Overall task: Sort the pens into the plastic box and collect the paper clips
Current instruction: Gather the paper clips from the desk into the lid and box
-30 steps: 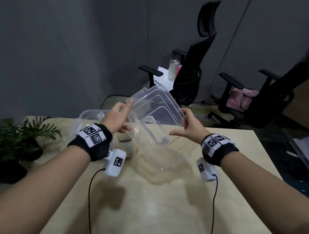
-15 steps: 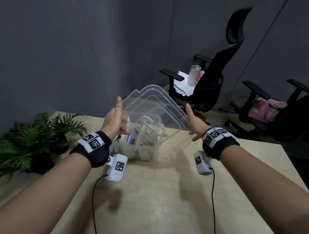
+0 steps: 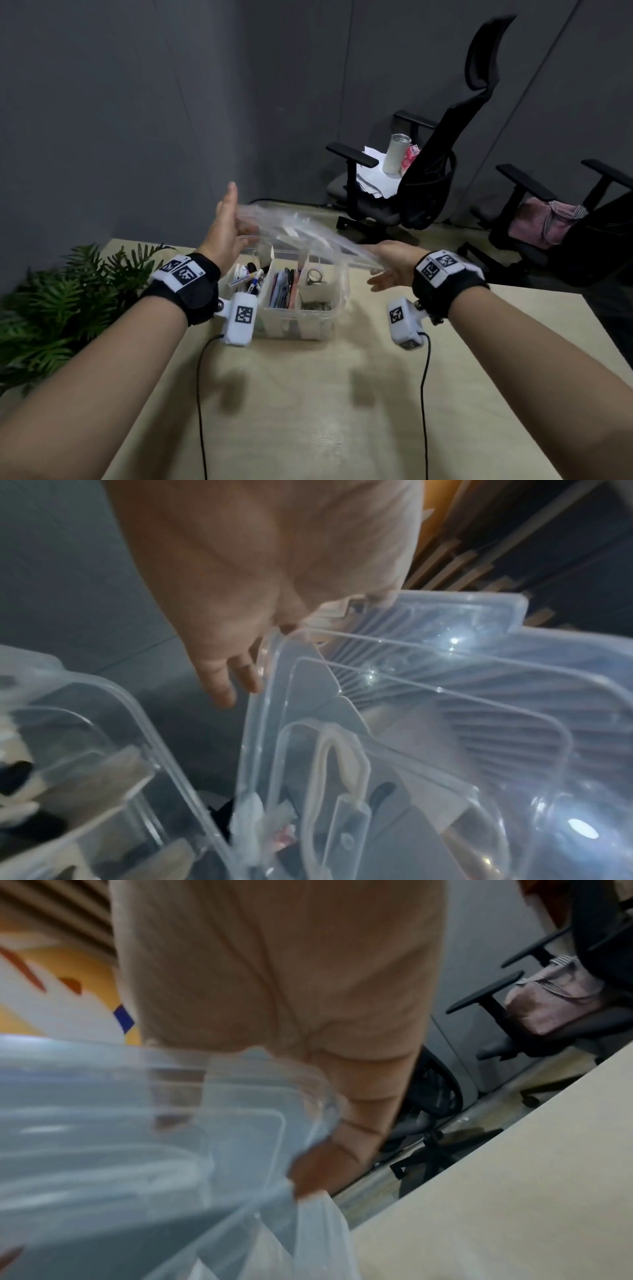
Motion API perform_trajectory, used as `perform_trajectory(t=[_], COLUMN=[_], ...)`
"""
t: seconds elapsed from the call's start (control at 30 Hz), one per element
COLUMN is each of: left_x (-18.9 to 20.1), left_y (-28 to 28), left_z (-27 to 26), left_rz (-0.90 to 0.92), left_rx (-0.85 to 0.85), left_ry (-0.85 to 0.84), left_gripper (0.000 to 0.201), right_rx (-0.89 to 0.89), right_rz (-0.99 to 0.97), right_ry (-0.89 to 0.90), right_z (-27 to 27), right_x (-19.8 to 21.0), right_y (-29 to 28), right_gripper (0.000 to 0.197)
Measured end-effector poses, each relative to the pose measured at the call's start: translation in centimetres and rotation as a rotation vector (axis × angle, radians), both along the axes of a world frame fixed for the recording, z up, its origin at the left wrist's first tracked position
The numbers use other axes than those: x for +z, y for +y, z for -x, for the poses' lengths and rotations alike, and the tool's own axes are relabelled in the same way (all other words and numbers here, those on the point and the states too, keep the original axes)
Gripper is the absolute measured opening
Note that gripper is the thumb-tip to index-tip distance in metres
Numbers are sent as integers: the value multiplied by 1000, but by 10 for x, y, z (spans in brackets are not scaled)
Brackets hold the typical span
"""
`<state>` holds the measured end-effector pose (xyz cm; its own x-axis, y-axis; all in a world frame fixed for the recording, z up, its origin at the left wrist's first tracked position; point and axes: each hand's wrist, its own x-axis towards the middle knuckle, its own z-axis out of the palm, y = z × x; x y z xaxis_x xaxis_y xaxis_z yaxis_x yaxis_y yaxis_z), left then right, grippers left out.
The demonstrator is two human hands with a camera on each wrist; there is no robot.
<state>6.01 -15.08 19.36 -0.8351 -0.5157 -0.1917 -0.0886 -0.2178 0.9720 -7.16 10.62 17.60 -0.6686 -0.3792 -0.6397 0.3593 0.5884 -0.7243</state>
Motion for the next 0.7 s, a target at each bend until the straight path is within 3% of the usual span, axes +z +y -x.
perform_trajectory(t=[0.07,0.13,0.2,0.27,0.37,0.53,0.7], left_x=[-16,-41,-70,-89,-105,-119,-118], left_y=[-13,-33,-51,-59,-62,-84,-79], left_z=[-4,-9,-10,-10,-7,-5,14], left_rz=[-18,54,288,485,479,543,599], left_rx=[-33,-90,-164,-161,-146,-249,-257], left_ry=[-35,-209,-457,-603,-572,-563,-593], left_gripper=[85,106,109,98,81,58,56], right_rx=[-27,-25,-11,52,162,39,-32], right_rz=[-16,-70,-143,-234,-331,-340,-245], right_ry=[159,291,355,390,424,434,363], right_z=[-6,-14,-20,-28,-36,-37,-27], right_x=[-15,-25,-37,-48,-65,-83,-89], right_y=[-8,-15,-21,-31,-45,-52,-46], right_gripper=[97,103,109,114,112,101,104])
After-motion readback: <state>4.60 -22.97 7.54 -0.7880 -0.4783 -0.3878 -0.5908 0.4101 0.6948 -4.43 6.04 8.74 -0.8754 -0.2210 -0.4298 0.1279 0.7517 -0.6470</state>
